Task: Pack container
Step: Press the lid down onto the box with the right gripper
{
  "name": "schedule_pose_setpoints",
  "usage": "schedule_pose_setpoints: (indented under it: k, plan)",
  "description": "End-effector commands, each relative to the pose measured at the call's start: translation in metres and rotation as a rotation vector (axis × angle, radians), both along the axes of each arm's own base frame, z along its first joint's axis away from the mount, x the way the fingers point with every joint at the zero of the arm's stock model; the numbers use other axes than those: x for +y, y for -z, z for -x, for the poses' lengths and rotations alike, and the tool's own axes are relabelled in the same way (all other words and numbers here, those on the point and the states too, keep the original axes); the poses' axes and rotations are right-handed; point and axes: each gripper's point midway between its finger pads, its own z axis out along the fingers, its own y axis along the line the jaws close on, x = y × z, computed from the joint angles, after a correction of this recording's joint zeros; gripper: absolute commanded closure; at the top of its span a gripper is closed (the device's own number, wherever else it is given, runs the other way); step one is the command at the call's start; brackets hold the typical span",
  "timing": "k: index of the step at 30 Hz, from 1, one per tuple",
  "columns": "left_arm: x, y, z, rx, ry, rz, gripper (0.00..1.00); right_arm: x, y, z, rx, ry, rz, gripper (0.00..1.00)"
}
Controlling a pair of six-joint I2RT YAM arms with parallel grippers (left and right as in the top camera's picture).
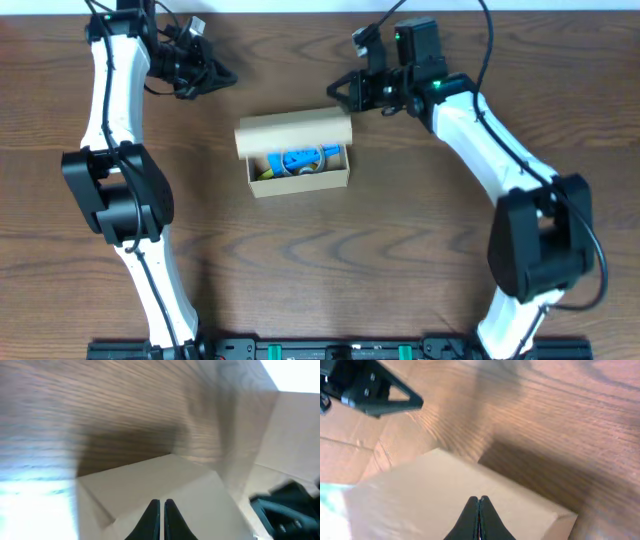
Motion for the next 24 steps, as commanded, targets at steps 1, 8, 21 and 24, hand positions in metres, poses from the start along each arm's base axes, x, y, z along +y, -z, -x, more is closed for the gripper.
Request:
schedule_pose_setpoints:
  k: [1,8,21,24]
  plan:
    - [0.018,-0.019,0.001,-0.057,0.002,-0.148,0.94,0.001,-0.032,0.010,-0.127,-0.004,0.086,0.99]
    - [0.047,-0.024,0.018,0.048,-0.075,-0.337,0.95,0.012,-0.019,0.057,-0.055,-0.008,0.279,0.99]
    - [0.086,-0.016,0.050,0.252,-0.229,-0.555,0.94,0.056,0.030,0.112,-0.017,0.020,0.554,0.99]
    - [0.086,-0.016,0.051,0.255,-0.227,-0.556,0.94,0.059,0.056,0.113,0.026,0.007,0.590,0.99]
